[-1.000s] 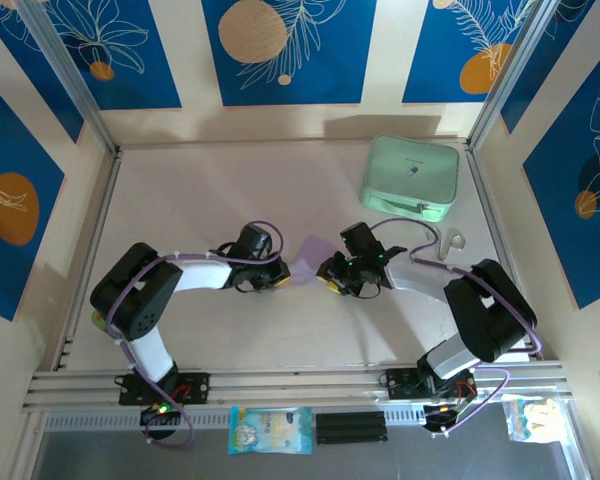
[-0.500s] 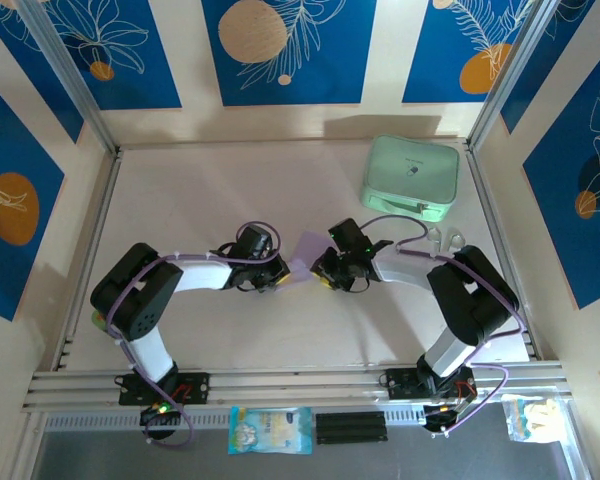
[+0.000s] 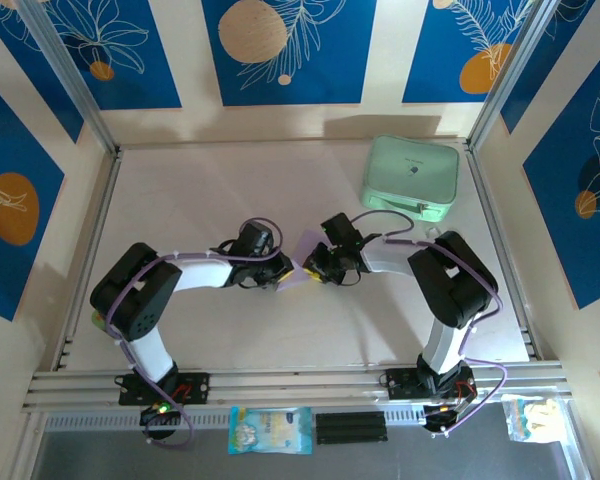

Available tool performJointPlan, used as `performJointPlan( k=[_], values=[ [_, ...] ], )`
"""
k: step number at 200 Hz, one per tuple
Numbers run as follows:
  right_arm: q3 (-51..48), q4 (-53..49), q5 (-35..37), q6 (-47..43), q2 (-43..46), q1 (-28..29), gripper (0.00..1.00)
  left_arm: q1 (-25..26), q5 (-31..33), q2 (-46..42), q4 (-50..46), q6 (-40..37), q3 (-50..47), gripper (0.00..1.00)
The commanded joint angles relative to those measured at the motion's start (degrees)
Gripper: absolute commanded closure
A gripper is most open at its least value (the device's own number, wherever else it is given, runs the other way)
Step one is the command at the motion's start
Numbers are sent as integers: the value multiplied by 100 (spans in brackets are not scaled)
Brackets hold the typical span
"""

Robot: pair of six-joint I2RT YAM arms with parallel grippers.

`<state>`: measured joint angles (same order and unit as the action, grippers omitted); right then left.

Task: Fold a paper plane with a square sheet of paper (pick it up from the middle)
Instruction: Fold the wing for the fifth time at the center of the table.

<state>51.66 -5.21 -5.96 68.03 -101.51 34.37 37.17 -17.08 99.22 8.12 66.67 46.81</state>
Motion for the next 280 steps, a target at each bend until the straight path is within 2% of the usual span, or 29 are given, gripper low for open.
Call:
performJointPlan(
  k=[1,63,94,149,182,280],
  values=[
    [73,-384,-55,-137,-97,9,76,42,33,-182,-115,-359,310,84],
    [81,-245,-126,-249,134,-31,76,-42,447,355,-567,-747,577,92],
    [40,-118,-169,-281,391,-59,75,-48,374,533,-513,-746,597,95],
    [-403,-385,406,174,935,-172,65,-44,475,588,-601,-498,463,97],
    [-518,-359,366,394,814,-189,63,-47,475,625,-592,-366,409,97],
    [-291,-130,150,313,363,-167,64,-47,417,616,-592,-366,399,97]
  ],
)
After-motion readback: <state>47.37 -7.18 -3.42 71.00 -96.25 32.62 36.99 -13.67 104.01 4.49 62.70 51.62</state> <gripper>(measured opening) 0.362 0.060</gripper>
